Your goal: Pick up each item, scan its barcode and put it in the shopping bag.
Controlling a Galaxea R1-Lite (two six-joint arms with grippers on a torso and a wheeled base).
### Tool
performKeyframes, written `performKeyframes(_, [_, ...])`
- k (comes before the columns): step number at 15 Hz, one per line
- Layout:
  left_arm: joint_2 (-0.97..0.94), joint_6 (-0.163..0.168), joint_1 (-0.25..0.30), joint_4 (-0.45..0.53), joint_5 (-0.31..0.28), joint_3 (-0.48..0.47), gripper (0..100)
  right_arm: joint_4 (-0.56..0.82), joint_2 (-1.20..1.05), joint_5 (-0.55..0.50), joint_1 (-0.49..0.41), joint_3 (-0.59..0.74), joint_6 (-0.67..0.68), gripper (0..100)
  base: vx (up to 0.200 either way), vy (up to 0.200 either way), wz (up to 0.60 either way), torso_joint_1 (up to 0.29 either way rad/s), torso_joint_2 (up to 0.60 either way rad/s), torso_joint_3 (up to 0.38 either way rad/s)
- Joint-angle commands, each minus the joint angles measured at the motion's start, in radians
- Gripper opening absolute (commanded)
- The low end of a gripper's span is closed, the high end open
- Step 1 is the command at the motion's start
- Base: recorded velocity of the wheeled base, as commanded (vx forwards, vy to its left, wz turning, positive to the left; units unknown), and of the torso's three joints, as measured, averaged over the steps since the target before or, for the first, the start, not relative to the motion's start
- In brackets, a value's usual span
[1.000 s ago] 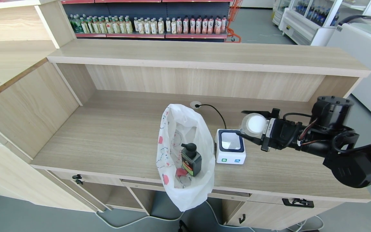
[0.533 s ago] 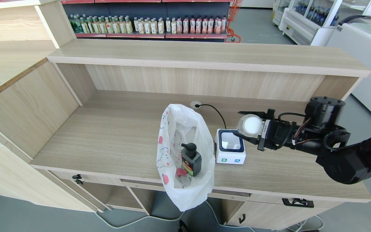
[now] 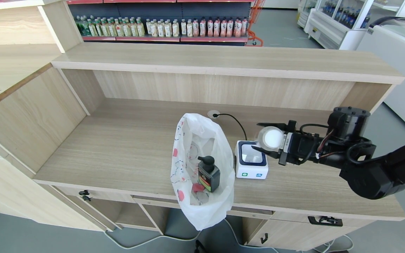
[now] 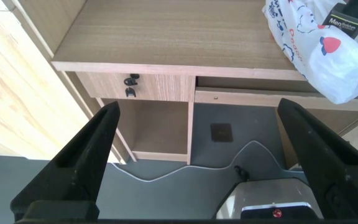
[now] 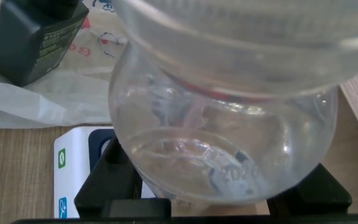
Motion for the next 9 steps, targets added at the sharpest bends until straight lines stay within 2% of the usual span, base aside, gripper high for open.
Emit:
performKeyframes(1, [0.000,0.000,0.000,0.000,0.000,0.000,100,-0.001,0.020,0.013,-0.001,-0.017,0.000,0,0.000,0.000,0.00,0.000,0.00,0.000])
performKeyframes(9, [0.000,0.000,0.000,-0.001,0.000,0.000,100,-0.001,0.063,0.087,-0.015,-0.052,-0.034,0,0.000,0.000,0.00,0.000,0.00,0.000])
